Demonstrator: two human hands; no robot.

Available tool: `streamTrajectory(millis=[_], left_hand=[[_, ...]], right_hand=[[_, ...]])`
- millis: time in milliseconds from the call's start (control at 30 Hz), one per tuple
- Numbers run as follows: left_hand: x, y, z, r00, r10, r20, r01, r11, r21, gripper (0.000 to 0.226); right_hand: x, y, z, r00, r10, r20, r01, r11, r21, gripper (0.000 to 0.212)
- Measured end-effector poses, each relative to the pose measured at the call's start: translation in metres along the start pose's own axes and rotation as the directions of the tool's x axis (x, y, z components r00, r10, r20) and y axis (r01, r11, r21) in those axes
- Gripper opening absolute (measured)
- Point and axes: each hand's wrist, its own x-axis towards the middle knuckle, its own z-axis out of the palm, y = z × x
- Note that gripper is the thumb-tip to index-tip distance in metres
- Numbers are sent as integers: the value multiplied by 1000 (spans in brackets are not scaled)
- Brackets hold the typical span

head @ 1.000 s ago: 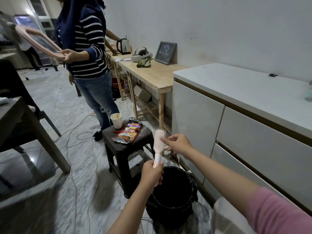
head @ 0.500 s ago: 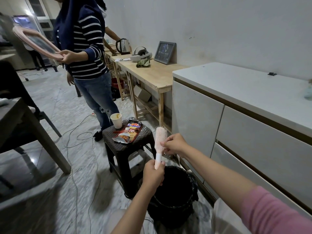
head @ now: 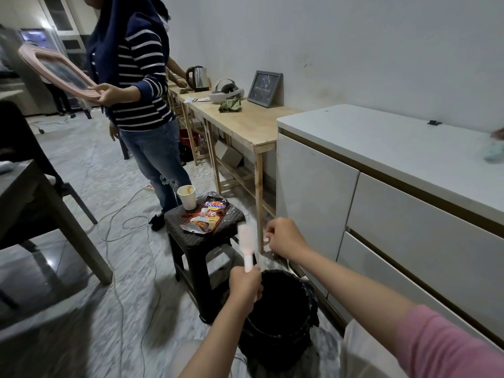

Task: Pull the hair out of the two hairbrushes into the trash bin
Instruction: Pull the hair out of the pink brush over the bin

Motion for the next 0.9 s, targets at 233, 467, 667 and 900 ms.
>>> streamTrajectory(millis=[233,467,667,900], left_hand=[[-6,2,-14,998,-13,54,18,996,-84,22],[-9,6,-4,984,63,164,-58,998,-34,16],[9,10,6,985,95,142,-102,994,40,16],[56,26,29,981,192,42,-196,936,292,23]], right_hand=[[1,17,1,996,87,0,-85,971,222,30],[1,19,14,947,314,67,-300,789,536,43],[27,33,25,884,441,156,-417,593,689,47],[75,63,33,865,491,102,-431,623,653,42]])
